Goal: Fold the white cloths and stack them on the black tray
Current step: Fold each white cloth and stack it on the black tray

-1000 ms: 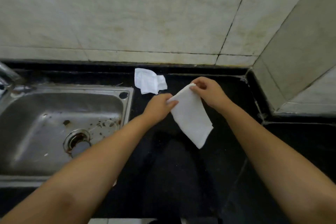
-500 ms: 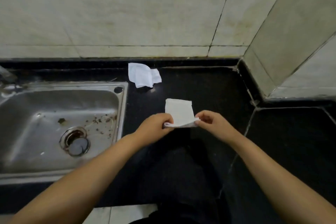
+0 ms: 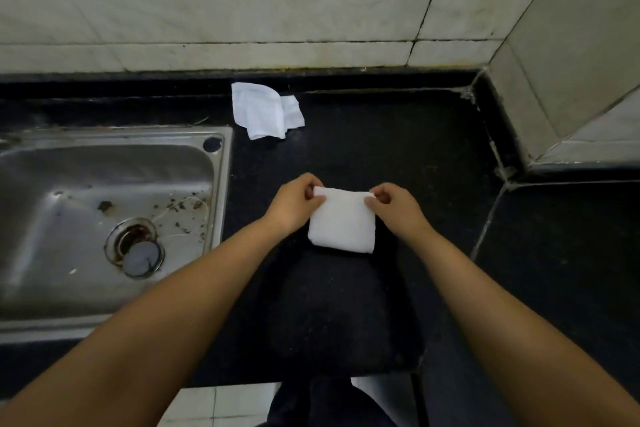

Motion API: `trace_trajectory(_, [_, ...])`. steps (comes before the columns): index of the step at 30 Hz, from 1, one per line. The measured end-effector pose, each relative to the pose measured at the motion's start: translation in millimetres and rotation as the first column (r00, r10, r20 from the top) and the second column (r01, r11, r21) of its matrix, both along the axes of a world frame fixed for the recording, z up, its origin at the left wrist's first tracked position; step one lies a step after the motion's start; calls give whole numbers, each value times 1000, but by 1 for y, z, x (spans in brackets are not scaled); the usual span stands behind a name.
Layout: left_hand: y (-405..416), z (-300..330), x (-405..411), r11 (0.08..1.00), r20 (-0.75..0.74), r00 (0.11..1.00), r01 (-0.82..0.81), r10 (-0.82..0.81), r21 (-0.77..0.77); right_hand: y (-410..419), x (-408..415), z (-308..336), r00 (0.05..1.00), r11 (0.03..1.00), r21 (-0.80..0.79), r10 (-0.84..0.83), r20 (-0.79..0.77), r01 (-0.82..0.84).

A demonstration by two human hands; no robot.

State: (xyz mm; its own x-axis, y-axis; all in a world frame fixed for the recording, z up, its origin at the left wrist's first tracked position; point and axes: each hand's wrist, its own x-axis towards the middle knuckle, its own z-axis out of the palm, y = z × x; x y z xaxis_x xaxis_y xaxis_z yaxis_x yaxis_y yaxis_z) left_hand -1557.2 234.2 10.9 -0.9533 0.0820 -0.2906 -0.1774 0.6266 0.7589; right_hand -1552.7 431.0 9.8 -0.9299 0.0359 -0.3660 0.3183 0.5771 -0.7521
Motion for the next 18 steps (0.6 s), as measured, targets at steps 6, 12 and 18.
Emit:
trace_trajectory(6, [11,-25,-1,967,7,999,-38,41,-252,-12,-9,-23,1000,986,165,-29,-10,30])
trace_trajectory(12, [13,-21,39,944,-49,952,-305,302,-122,-7,15,-22,1000,954,300,-2,-2,3])
trace_trajectory(18, [13,-34,66,963,18,996,-83,90,-258,-12,20,-25,998,918,393,31,54,-50])
